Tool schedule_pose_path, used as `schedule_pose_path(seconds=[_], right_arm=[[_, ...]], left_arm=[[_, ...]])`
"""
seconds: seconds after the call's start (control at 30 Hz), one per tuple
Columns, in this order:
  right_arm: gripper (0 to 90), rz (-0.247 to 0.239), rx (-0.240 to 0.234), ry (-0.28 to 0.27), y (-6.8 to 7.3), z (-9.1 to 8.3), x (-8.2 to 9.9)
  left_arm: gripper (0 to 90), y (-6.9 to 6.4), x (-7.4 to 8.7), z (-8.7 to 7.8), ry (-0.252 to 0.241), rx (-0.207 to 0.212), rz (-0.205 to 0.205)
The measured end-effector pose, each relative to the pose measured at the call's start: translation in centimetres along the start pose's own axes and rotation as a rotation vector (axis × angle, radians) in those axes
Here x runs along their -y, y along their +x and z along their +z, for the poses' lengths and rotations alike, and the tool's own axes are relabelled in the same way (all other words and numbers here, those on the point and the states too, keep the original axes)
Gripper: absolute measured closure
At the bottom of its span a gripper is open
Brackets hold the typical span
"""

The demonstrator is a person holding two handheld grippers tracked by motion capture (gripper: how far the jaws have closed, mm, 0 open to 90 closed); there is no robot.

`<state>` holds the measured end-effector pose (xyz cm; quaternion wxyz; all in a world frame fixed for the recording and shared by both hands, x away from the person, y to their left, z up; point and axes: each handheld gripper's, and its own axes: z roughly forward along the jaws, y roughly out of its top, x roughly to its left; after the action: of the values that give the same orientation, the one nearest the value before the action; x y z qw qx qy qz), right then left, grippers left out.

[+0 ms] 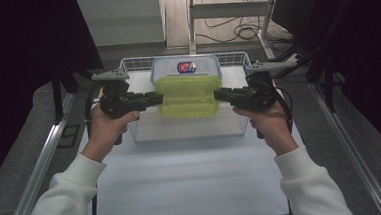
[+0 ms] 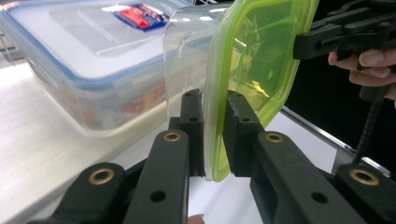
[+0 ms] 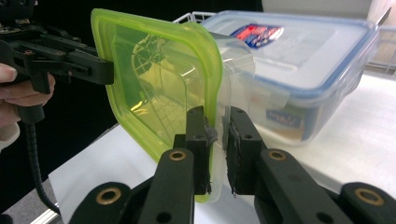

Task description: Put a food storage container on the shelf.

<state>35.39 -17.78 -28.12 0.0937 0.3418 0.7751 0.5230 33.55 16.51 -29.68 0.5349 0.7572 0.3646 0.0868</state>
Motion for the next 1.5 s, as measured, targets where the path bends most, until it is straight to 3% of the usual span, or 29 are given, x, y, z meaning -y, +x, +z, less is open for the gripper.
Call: schedule_pose_path(seconds=[0.57, 0.93, 1.2, 1.3, 1.4, 1.5], right_arm=[[80.2, -0.008, 0.002, -0.01, -1.3, 0.4, -4.4], [80.1, 0.014, 0.002, 0.009, -3.1, 1.5, -7.4], [79.5, 0.062, -0.002, 0.043, -4.3, 3.0, -7.9], [78.6, 0.09, 0.006, 0.045, -4.9, 3.3, -7.8], [77.8, 0.105, -0.002, 0.038, -5.2, 3.7, -8.0], [75.6, 0.11, 0.021, 0.043, -5.3, 4.2, -8.1]], left_arm=[[79.8, 1.2, -4.1, 0.0, -0.012, -0.024, -0.008], [79.5, 3.1, -6.5, 0.9, 0.016, -0.04, -0.021], [79.0, 4.4, -6.5, 1.7, 0.022, -0.039, -0.061], [77.5, 4.9, -6.6, 1.9, 0.002, -0.005, -0.111], [75.8, 5.4, -6.7, 2.3, 0.015, -0.008, -0.138], [74.0, 5.6, -6.9, 2.7, 0.012, -0.016, -0.149]])
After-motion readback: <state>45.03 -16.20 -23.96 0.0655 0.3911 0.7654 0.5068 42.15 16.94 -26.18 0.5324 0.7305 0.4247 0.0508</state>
